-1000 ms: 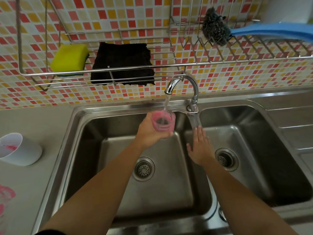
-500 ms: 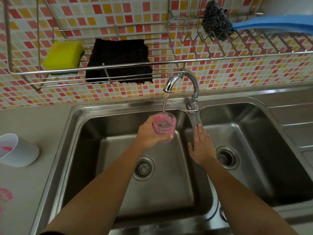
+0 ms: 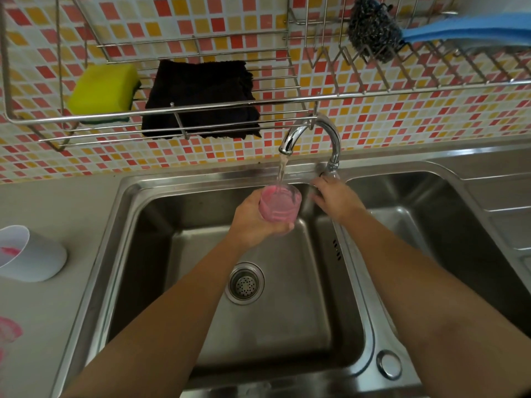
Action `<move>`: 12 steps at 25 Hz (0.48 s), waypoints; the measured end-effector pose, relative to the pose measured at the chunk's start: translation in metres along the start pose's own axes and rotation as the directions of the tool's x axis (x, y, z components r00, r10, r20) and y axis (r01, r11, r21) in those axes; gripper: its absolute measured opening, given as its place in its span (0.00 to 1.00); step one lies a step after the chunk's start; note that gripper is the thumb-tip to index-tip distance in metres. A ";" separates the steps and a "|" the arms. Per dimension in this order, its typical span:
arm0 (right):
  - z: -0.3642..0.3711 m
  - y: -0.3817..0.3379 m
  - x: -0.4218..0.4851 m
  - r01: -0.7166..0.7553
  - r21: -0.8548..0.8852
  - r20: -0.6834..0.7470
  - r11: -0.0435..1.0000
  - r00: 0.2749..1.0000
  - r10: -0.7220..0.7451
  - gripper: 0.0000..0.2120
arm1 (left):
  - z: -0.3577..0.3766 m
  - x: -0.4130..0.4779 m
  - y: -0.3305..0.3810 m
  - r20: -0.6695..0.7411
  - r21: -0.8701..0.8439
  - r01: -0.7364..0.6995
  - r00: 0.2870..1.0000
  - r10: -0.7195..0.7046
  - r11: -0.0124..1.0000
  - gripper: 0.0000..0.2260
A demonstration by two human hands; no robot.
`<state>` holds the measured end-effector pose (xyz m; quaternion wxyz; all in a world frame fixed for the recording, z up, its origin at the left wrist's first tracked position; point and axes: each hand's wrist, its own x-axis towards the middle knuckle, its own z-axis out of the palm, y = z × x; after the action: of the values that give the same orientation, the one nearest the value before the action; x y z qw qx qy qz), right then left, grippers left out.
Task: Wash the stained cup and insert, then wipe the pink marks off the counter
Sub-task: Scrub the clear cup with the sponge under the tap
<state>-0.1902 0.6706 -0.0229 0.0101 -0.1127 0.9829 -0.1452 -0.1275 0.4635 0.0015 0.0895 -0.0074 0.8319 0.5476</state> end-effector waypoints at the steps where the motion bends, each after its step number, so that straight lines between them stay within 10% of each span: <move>1: -0.002 -0.001 0.003 -0.014 -0.038 0.018 0.999 1.000 0.014 0.12 | 0.000 0.000 0.001 0.005 -0.005 -0.004 1.000 0.004 1.000 0.34; 6: -0.009 0.002 -0.005 -0.298 0.363 -0.157 0.883 0.914 0.373 0.11 | -0.002 0.001 0.007 0.023 -0.027 -0.032 0.999 0.032 0.999 0.33; 12: -0.026 -0.011 -0.025 -0.175 0.663 -0.266 0.728 0.854 0.447 0.14 | -0.001 -0.005 0.008 0.076 -0.142 -0.030 0.996 0.041 0.989 0.37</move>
<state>-0.1646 0.6733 0.0044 -0.1345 0.1004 0.8643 -0.4741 -0.1232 0.4653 0.0097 0.1116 0.0229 0.7871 0.6063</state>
